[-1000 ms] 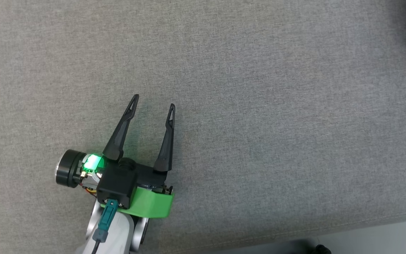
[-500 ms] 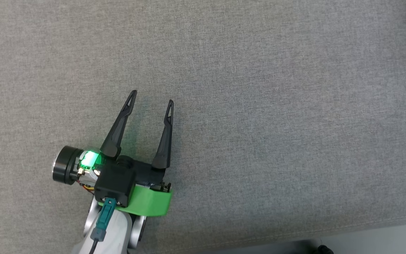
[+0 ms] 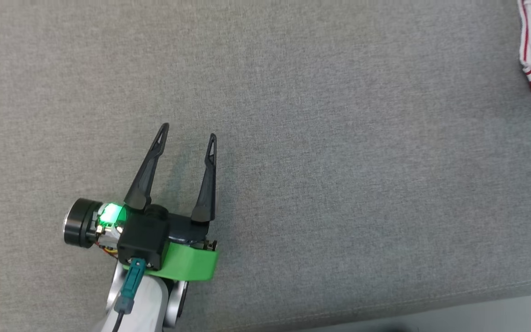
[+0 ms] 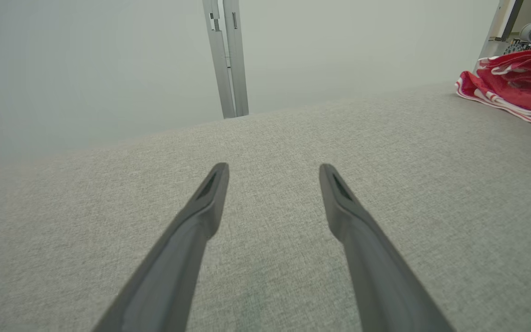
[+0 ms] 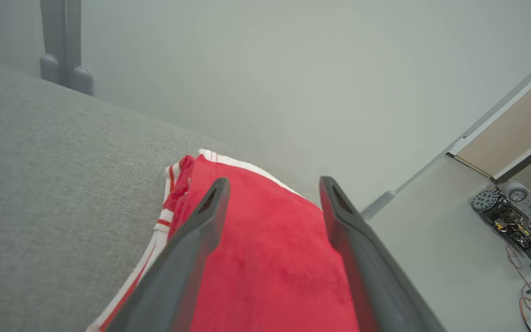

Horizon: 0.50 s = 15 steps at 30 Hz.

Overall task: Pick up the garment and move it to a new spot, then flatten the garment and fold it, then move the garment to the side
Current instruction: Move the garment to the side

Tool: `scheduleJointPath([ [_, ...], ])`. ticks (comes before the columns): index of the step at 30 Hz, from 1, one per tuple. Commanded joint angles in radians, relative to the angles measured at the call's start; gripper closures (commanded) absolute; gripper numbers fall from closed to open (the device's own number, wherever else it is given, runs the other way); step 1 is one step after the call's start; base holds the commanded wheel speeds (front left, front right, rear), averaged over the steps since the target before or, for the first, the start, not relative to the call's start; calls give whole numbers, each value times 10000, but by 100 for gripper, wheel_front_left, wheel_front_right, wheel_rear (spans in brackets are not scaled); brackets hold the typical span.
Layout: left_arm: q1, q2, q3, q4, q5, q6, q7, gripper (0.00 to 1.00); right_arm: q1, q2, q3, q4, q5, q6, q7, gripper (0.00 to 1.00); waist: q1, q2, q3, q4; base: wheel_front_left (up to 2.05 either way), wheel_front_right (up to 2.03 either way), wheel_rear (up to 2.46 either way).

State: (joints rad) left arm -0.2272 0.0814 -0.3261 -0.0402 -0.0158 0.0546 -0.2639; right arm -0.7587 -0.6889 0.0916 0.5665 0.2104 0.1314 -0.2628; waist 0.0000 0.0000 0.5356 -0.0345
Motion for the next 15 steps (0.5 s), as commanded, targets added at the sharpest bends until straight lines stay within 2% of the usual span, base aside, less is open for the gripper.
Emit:
scheduleJointPath([
  [1,224,34,57,36,-128,70,1,0,416,349,-22,-155,-153,-18,-20,0,0,0,-645,-35,0,0,0],
  [6,631,-42,122,176,-206,112,1,0,1373,1488,143,-468,178,-18,-19,0,0,0,-1721,45,0,0,0],
  [15,1688,-202,351,383,-602,347,1,0,3063,3045,461,-1201,731,-18,-20,0,0,0,-3576,220,0,0,0],
])
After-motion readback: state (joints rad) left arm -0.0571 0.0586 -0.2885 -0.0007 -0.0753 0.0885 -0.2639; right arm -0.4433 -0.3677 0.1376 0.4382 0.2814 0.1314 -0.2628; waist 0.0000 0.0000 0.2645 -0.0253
